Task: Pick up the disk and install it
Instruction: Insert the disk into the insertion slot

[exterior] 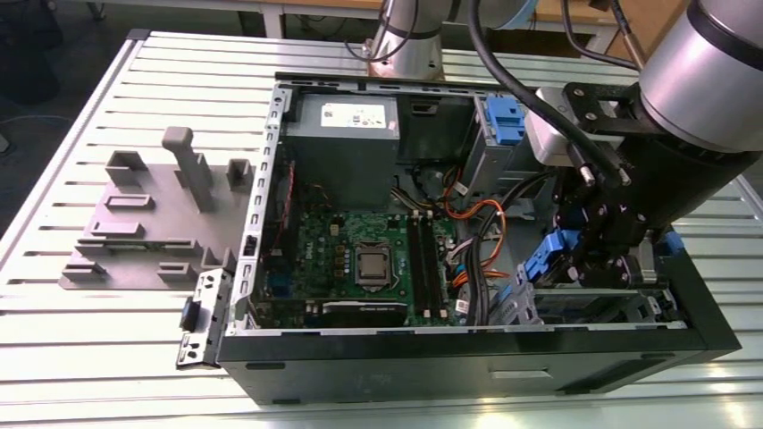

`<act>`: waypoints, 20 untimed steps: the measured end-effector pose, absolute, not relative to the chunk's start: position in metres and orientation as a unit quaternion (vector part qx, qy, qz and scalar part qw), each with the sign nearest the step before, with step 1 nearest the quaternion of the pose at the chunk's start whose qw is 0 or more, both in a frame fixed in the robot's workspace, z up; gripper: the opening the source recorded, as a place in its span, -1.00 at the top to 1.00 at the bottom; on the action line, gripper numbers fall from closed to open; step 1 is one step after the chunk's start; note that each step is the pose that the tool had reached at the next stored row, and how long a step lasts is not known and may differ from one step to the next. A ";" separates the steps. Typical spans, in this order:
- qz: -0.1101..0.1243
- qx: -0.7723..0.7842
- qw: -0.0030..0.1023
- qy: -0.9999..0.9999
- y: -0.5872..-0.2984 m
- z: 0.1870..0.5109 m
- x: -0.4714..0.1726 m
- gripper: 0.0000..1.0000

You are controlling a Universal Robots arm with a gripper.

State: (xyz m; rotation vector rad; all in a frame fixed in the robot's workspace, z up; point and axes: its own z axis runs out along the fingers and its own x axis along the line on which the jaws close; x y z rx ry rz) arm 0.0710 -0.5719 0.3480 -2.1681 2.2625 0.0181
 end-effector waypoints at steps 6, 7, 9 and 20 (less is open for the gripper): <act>0.006 -0.692 0.004 0.722 -0.572 0.348 0.071 0.26; 0.006 -0.692 0.004 0.722 -0.572 0.348 0.071 0.26; 0.006 -0.692 0.004 0.722 -0.572 0.348 0.071 0.25; 0.005 -0.692 0.004 0.722 -0.572 0.348 0.071 0.51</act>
